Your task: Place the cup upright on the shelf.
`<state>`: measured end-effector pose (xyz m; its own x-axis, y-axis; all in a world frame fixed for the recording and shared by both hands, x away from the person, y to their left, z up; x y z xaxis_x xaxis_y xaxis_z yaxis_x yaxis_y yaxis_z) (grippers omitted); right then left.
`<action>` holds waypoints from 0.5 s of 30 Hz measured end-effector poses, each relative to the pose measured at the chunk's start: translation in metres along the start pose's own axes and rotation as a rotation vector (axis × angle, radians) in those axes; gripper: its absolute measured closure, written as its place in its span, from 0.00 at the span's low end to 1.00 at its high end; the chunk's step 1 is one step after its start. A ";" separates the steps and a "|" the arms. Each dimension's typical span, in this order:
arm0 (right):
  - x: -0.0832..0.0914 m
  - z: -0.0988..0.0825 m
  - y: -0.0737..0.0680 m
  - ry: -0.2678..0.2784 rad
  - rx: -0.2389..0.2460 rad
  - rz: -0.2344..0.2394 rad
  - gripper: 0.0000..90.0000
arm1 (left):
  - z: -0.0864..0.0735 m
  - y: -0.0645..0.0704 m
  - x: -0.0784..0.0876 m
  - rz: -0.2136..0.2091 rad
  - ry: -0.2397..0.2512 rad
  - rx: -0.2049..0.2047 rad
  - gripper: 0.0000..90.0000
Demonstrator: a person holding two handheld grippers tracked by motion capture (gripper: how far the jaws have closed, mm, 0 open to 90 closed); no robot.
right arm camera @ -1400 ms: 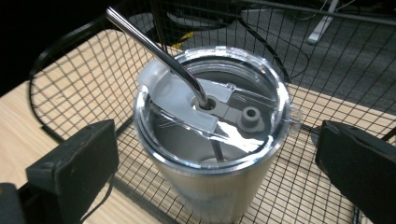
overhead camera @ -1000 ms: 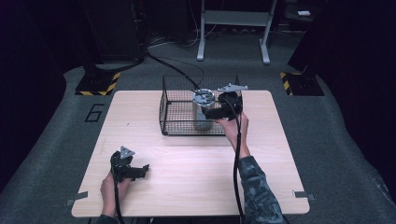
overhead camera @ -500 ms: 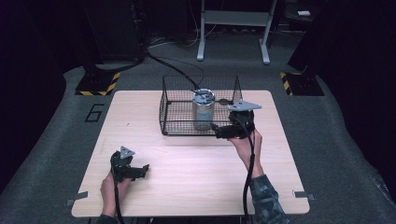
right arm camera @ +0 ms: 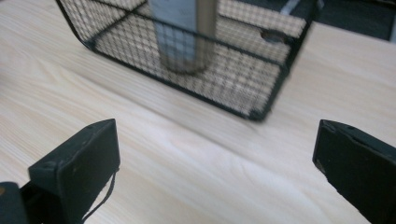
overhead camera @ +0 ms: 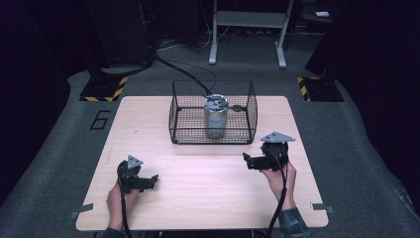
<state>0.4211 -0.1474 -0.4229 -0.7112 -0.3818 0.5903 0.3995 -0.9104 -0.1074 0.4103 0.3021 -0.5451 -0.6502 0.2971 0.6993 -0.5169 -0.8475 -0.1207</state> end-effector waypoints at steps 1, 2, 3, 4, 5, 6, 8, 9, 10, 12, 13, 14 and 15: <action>0.000 0.000 0.000 0.000 0.000 0.000 0.00 | 0.000 0.000 0.000 0.000 0.000 0.000 0.00; 0.001 -0.007 0.004 -0.007 -0.006 -0.013 0.00 | 0.000 0.000 0.000 0.002 0.000 0.001 0.00; 0.001 -0.020 0.011 -0.029 -0.019 -0.029 0.00 | 0.000 0.000 0.000 0.002 0.000 0.001 0.00; 0.001 -0.020 0.011 -0.029 -0.019 -0.029 0.00 | 0.000 0.000 0.000 0.002 0.000 0.001 0.00; 0.000 -0.035 0.018 -0.048 -0.030 -0.062 0.01 | 0.000 0.000 0.000 0.002 0.000 0.001 0.00; -0.001 -0.043 0.022 -0.059 -0.035 -0.078 0.01 | 0.000 0.001 -0.001 0.006 0.012 0.016 0.00; -0.001 -0.051 0.025 -0.074 -0.049 -0.089 0.01 | 0.000 0.001 -0.001 0.003 0.008 0.015 0.00; -0.003 -0.068 0.033 -0.093 -0.072 -0.107 0.01 | 0.000 0.000 -0.001 0.007 0.012 0.010 0.00; -0.003 -0.068 0.033 -0.093 -0.072 -0.107 0.01 | 0.000 0.000 -0.001 0.007 0.012 0.010 0.00; -0.004 -0.085 0.041 -0.113 -0.100 -0.117 0.01 | 0.000 0.000 -0.001 0.007 0.012 0.011 0.00; -0.003 -0.102 0.052 -0.124 -0.124 -0.141 0.01 | 0.000 0.000 -0.001 0.008 0.012 0.009 0.00; -0.003 -0.108 0.055 -0.127 -0.139 -0.148 0.01 | 0.001 0.000 0.000 0.005 0.005 0.010 0.00; -0.002 -0.114 0.059 -0.136 -0.150 -0.155 0.01 | 0.001 0.000 -0.001 0.005 0.007 0.011 0.00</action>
<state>0.3802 -0.2183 -0.5216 -0.6689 -0.2199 0.7101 0.1940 -0.9738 -0.1188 0.4110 0.3015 -0.5450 -0.6567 0.2956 0.6938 -0.5075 -0.8537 -0.1166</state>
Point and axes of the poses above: each handheld gripper's, and its own axes: x roughly backward along the jaws, z roughly out of its top, y roughly to its right, the point moved 2 cm from there along -x, roughly forward along the jaws, and after that the axes turned 9 degrees about -x, right-handed, at the moved point
